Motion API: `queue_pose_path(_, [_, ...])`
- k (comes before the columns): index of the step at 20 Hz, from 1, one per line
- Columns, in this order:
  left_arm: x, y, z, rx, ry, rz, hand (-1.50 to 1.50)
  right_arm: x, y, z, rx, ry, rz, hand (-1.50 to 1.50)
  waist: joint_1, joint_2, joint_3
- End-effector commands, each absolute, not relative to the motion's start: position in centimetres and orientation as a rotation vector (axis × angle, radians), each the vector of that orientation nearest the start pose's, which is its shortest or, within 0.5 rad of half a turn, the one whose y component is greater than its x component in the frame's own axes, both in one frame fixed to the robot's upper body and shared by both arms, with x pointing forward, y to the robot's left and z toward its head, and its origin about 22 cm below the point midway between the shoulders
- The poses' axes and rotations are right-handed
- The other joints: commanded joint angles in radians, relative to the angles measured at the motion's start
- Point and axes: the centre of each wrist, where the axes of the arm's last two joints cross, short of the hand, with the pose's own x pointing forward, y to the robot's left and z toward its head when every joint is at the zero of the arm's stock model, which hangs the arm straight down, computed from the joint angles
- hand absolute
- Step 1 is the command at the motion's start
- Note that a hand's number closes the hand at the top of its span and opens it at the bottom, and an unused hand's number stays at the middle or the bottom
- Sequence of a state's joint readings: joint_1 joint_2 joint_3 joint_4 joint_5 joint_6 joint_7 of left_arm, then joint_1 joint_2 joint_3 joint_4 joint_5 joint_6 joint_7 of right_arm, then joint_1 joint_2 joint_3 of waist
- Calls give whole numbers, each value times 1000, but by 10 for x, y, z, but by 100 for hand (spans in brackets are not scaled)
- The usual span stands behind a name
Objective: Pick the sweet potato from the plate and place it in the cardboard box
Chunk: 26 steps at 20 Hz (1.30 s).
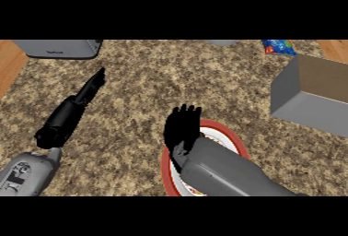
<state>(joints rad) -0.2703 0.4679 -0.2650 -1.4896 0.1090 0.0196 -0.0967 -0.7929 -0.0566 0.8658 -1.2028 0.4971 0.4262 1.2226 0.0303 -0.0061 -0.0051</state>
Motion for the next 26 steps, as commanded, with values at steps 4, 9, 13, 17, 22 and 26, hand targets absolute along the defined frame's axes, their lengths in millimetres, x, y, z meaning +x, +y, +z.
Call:
queue_pose_path(4, [293,258,55,70,-1742,-544,0,293,21,59,-1182,-390,1454,-150,5,3,1])
queue_pose_path(9, [286,267,52,73,-1738,-542,0,297,20,55,-1187,-344,1475,-150,-4,-1,2])
queue_pose_path(13, [300,258,60,69,-1753,-558,0,302,19,47,-1211,-300,1479,-150,-9,3,3])
queue_pose_path(17, [300,257,70,87,-1745,-537,0,305,17,46,-1199,-280,1481,-150,-8,0,4])
queue_pose_path(22, [291,253,60,65,-1755,-557,0,297,16,34,-1177,-282,1472,-150,-4,3,4])
queue_pose_path(26, [296,261,65,73,-1762,-551,0,300,14,31,-1159,-278,1447,-150,-2,5,4])
